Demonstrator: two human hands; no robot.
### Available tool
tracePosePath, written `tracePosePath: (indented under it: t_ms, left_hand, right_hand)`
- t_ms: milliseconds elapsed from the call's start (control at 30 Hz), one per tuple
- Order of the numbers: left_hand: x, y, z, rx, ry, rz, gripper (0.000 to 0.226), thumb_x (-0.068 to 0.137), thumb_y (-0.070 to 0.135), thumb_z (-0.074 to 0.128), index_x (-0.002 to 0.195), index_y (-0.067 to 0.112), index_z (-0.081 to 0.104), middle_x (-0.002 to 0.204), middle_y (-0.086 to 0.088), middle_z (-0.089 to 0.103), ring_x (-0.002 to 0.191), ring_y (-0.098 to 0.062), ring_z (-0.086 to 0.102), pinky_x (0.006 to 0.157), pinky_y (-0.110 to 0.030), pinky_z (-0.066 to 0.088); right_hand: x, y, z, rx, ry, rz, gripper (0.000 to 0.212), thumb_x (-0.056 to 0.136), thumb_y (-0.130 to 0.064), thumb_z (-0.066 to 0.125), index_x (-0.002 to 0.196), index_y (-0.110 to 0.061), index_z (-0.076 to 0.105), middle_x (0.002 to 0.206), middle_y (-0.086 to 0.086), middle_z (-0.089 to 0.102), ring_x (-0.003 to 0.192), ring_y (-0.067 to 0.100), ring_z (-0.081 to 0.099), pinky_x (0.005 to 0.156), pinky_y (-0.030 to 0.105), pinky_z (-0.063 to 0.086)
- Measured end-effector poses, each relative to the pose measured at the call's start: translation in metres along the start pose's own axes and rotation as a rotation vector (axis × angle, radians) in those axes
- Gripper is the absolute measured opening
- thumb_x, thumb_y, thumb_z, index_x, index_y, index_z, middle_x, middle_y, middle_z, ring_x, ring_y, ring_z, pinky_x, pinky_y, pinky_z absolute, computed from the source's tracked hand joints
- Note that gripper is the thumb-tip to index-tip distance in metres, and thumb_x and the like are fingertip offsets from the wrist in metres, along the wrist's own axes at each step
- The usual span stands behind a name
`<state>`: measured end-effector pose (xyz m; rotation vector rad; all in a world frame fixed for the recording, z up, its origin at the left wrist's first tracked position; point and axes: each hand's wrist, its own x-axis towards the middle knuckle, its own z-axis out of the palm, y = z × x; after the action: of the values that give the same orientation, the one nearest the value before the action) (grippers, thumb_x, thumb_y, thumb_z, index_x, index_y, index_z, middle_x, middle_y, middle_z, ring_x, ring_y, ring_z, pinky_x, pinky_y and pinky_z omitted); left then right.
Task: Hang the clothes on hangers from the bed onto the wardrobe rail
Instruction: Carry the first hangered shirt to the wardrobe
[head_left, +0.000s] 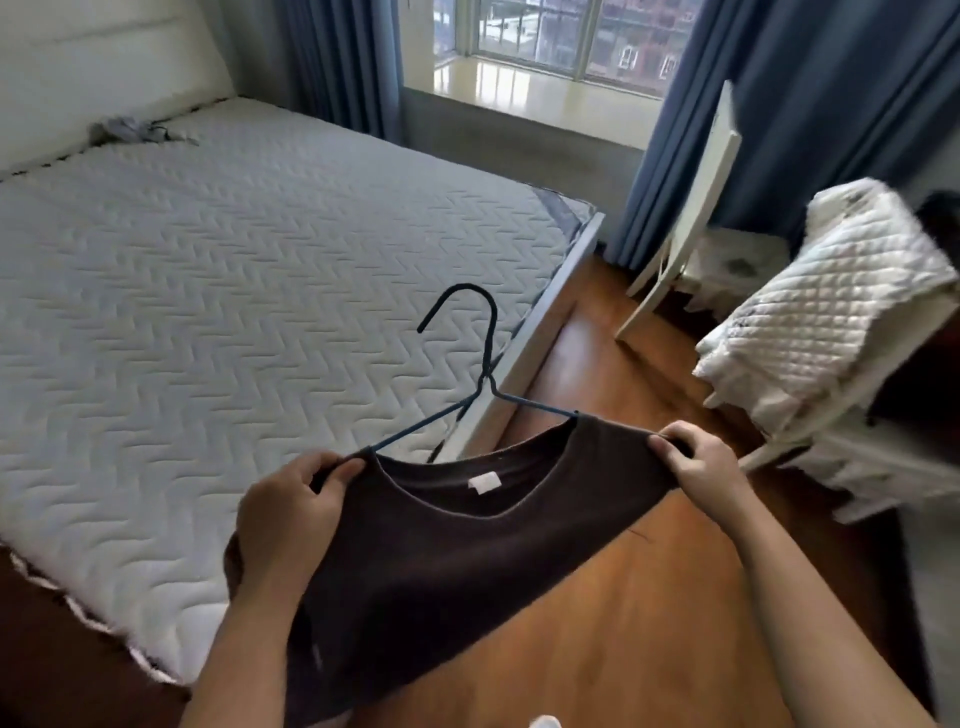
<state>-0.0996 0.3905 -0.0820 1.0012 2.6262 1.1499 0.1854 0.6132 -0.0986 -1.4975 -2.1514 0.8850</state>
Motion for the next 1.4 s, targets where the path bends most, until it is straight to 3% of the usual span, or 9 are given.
tracePosePath:
  t_ms: [133, 333, 533, 600, 733, 833, 1000, 1233, 1400]
  left_hand:
    - [-0.002, 0.082, 0.089, -0.026, -0.128, 0.046, 0.015, 0.079, 0.030, 0.067, 0.082, 0.016, 0.071, 0.080, -0.008, 0.073, 0.081, -0.031, 0.064, 0.070, -0.035, 0.046]
    - [0.026, 0.173, 0.183, -0.084, -0.297, 0.171, 0.008, 0.079, 0.022, 0.068, 0.076, 0.015, 0.070, 0.071, -0.001, 0.067, 0.073, -0.020, 0.059, 0.061, -0.025, 0.036]
    - [0.103, 0.220, 0.270, -0.140, -0.412, 0.170, 0.007, 0.080, 0.021, 0.066, 0.074, 0.017, 0.068, 0.074, -0.003, 0.068, 0.074, -0.020, 0.059, 0.062, -0.022, 0.040]
    - [0.141, 0.236, 0.304, -0.153, -0.440, 0.176, 0.008, 0.081, 0.020, 0.066, 0.072, 0.019, 0.066, 0.072, -0.003, 0.067, 0.074, -0.021, 0.059, 0.064, -0.026, 0.040]
    - [0.226, 0.280, 0.364, -0.156, -0.520, 0.213, 0.010, 0.084, 0.020, 0.062, 0.074, 0.021, 0.064, 0.070, 0.003, 0.063, 0.072, -0.016, 0.057, 0.062, -0.019, 0.040]
    - [0.288, 0.310, 0.396, -0.137, -0.504, 0.244, 0.007, 0.085, 0.021, 0.060, 0.079, 0.019, 0.064, 0.072, 0.002, 0.064, 0.069, -0.009, 0.056, 0.061, -0.018, 0.039]
    - [0.374, 0.343, 0.443, -0.065, -0.448, 0.249, 0.013, 0.087, 0.018, 0.057, 0.077, 0.015, 0.064, 0.072, -0.004, 0.063, 0.072, -0.021, 0.056, 0.061, -0.029, 0.035]
    - [0.462, 0.374, 0.508, -0.017, -0.249, 0.056, 0.017, 0.087, 0.017, 0.057, 0.071, 0.020, 0.059, 0.067, -0.004, 0.060, 0.071, -0.025, 0.055, 0.061, -0.031, 0.034]
    - [0.505, 0.394, 0.541, 0.013, -0.034, -0.197, 0.016, 0.087, 0.020, 0.057, 0.081, 0.009, 0.066, 0.083, -0.015, 0.067, 0.085, -0.038, 0.059, 0.067, -0.033, 0.034]
  right_hand:
    - [0.013, 0.081, -0.086, 0.009, 0.075, 0.122, 0.015, 0.088, -0.018, 0.057, 0.079, -0.007, 0.059, 0.078, 0.012, 0.061, 0.080, 0.026, 0.054, 0.068, 0.032, 0.036]
    - [0.059, 0.166, -0.155, 0.041, 0.213, 0.234, 0.011, 0.088, -0.019, 0.057, 0.080, -0.012, 0.059, 0.085, 0.009, 0.063, 0.087, 0.026, 0.056, 0.076, 0.032, 0.037]
    - [0.159, 0.197, -0.178, 0.039, 0.327, 0.223, 0.007, 0.088, -0.014, 0.057, 0.082, -0.011, 0.055, 0.089, 0.006, 0.056, 0.088, 0.020, 0.051, 0.077, 0.025, 0.031]
    - [0.207, 0.203, -0.183, 0.029, 0.370, 0.204, 0.007, 0.088, -0.011, 0.057, 0.082, -0.007, 0.056, 0.087, 0.008, 0.054, 0.085, 0.021, 0.049, 0.070, 0.020, 0.028]
    - [0.311, 0.209, -0.198, 0.014, 0.458, 0.233, 0.013, 0.088, -0.007, 0.057, 0.089, 0.006, 0.059, 0.087, 0.010, 0.051, 0.084, 0.021, 0.046, 0.063, 0.019, 0.027]
    - [0.384, 0.208, -0.216, 0.018, 0.486, 0.242, 0.015, 0.089, -0.010, 0.056, 0.090, 0.005, 0.058, 0.087, 0.009, 0.051, 0.086, 0.021, 0.046, 0.068, 0.021, 0.026]
    - [0.488, 0.210, -0.242, 0.046, 0.536, 0.225, 0.015, 0.088, -0.013, 0.058, 0.091, 0.002, 0.060, 0.088, 0.009, 0.054, 0.086, 0.021, 0.048, 0.072, 0.023, 0.029]
    - [0.678, 0.218, -0.246, 0.062, 0.336, 0.048, 0.008, 0.085, -0.012, 0.062, 0.081, -0.005, 0.060, 0.082, 0.009, 0.057, 0.080, 0.022, 0.051, 0.059, 0.016, 0.032]
    - [0.811, 0.202, -0.236, 0.021, 0.147, -0.109, 0.011, 0.087, -0.017, 0.059, 0.085, -0.006, 0.061, 0.086, 0.005, 0.056, 0.083, 0.020, 0.049, 0.069, 0.021, 0.028]
